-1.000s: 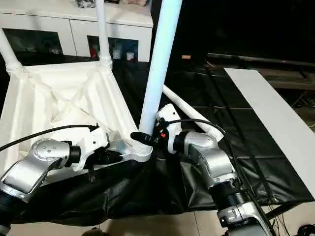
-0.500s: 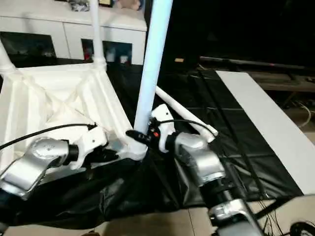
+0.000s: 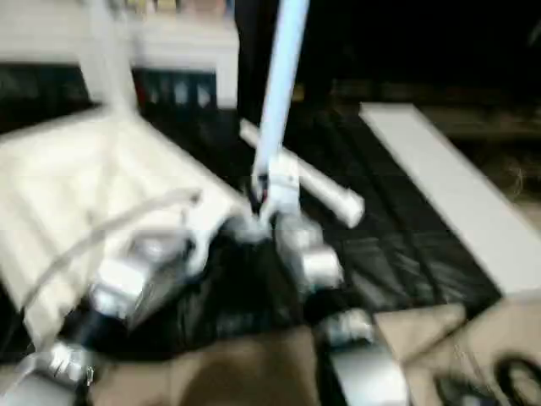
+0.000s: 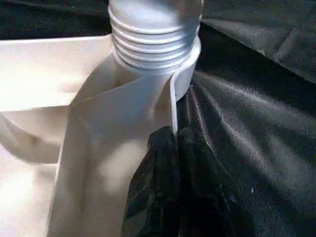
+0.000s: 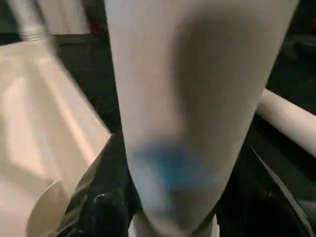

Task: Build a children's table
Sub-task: Rotate leg to tighten

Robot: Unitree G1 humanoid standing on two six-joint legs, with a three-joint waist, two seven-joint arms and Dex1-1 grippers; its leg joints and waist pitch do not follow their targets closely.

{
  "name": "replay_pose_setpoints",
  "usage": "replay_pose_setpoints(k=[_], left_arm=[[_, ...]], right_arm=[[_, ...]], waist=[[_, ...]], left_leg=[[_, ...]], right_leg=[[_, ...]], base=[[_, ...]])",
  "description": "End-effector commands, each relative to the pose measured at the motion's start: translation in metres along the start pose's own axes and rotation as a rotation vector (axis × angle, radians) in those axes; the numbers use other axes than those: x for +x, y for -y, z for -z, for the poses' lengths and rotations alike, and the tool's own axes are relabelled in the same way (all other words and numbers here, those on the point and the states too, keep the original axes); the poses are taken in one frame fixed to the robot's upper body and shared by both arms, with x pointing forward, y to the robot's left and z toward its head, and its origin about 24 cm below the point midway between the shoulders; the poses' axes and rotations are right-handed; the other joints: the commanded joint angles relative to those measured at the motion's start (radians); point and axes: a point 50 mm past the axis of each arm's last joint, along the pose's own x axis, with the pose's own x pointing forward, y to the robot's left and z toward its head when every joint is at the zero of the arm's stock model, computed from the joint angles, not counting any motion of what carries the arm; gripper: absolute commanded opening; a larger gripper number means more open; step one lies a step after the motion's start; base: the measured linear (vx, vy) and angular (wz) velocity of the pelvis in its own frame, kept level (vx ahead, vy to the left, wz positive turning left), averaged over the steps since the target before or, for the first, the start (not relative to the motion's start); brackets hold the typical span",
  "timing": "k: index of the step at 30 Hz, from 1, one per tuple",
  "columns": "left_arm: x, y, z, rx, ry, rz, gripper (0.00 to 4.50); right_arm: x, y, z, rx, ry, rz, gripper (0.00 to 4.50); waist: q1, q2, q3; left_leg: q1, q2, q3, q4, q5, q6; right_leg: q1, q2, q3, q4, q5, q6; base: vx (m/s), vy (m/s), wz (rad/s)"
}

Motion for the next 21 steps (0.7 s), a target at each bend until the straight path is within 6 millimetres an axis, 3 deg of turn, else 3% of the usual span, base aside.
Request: replay_pose_setpoints(k=[1, 2, 4, 7, 12, 13, 14, 17, 19, 20, 21], left_arm=[[-0.005, -0.010, -0.021, 0.033, 0.061, -0.066, 0.00], [-0.005, -0.009, -0.022, 0.033, 0.061, -0.067, 0.00], [-0.004, -0.009, -0.023, 0.036, 0.057, -0.074, 0.00], [-0.004, -0.010, -0.021, 0.040, 0.048, -0.086, 0.00], [-0.005, -0.012, -0.018, 0.056, 0.038, -0.091, 0.00], [-0.006, -0.014, -0.016, 0.065, 0.039, -0.081, 0.00], [-0.006, -0.014, -0.016, 0.067, 0.039, -0.080, 0.00], [-0.008, -0.017, -0.015, 0.086, 0.051, -0.062, 0.00], [-0.011, -0.020, -0.013, 0.088, 0.051, -0.056, 0.00], [-0.012, -0.020, -0.013, 0.112, 0.059, -0.045, 0.00], [-0.014, -0.021, -0.012, 0.116, 0.059, -0.038, 0.00]], right_arm=[[-0.009, 0.017, 0.048, 0.025, -0.198, 0.105, 1.85], [-0.009, 0.017, 0.048, 0.024, -0.196, 0.106, 1.85], [-0.007, 0.012, 0.046, 0.010, -0.183, 0.100, 1.85], [-0.005, 0.010, 0.045, 0.013, -0.177, 0.105, 1.85], [-0.003, 0.008, 0.045, 0.017, -0.165, 0.095, 1.85], [-0.002, 0.004, 0.040, 0.049, -0.134, 0.029, 1.85], [-0.002, 0.004, 0.040, 0.053, -0.129, 0.019, 2.41], [0.000, 0.002, 0.028, 0.064, -0.057, -0.039, 2.55], [0.000, 0.002, 0.019, 0.052, -0.014, -0.092, 2.76], [0.000, 0.002, 0.015, 0.048, 0.006, -0.103, 2.88], [0.000, 0.002, 0.012, 0.049, 0.026, -0.120, 3.00]], waist=[[-0.017, 0.029, -0.030], [-0.016, 0.027, -0.030], [-0.012, 0.022, -0.034], [-0.010, 0.017, -0.028], [-0.009, 0.018, -0.028], [-0.009, 0.019, -0.030], [-0.008, 0.018, -0.031], [-0.008, 0.020, -0.037], [-0.005, 0.019, -0.047], [-0.007, 0.017, -0.047], [-0.004, 0.022, -0.046]], left_leg=[[0.010, 0.052, -0.014, -0.116, -0.446, -0.051], [0.009, 0.051, -0.013, -0.116, -0.454, -0.050], [0.003, 0.047, -0.006, -0.121, -0.396, -0.037], [0.004, 0.046, -0.001, -0.121, -0.388, -0.031], [0.000, 0.047, 0.000, -0.125, -0.361, -0.027], [-0.003, 0.047, 0.001, -0.125, -0.357, -0.025], [-0.004, 0.047, 0.002, -0.125, -0.351, -0.022], [-0.010, 0.051, 0.006, -0.126, -0.277, -0.014], [-0.012, 0.054, 0.014, -0.119, -0.181, 0.002], [-0.015, 0.051, 0.017, -0.118, -0.167, 0.008], [-0.013, 0.050, 0.023, -0.116, -0.159, 0.017]], right_leg=[[0.003, -0.067, 0.050, -0.113, -0.287, -0.133], [0.003, -0.070, 0.051, -0.118, -0.315, -0.125], [0.007, -0.076, 0.055, -0.129, -0.340, -0.098], [-0.002, -0.080, 0.058, -0.140, -0.402, -0.078], [-0.004, -0.081, 0.059, -0.144, -0.425, -0.063], [-0.002, -0.080, 0.059, -0.143, -0.418, -0.063], [-0.001, -0.081, 0.060, -0.144, -0.412, -0.062], [0.006, -0.075, 0.059, -0.131, -0.281, -0.088], [0.014, -0.072, 0.055, -0.112, -0.105, -0.130], [0.016, -0.068, 0.053, -0.109, -0.076, -0.137], [0.013, -0.068, 0.054, -0.108, -0.043, -0.148]], base=[[0.000, 0.000, 0.00], [0.000, 0.000, 0.00], [0.000, 0.000, 0.00], [0.000, 0.000, 0.00], [0.000, 0.000, 0.00], [0.000, 0.000, 0.00], [0.000, 0.000, 0.00], [0.000, 0.000, 0.00], [0.000, 0.000, 0.00], [0.000, 0.000, 0.00], [0.000, 0.000, 0.00]])
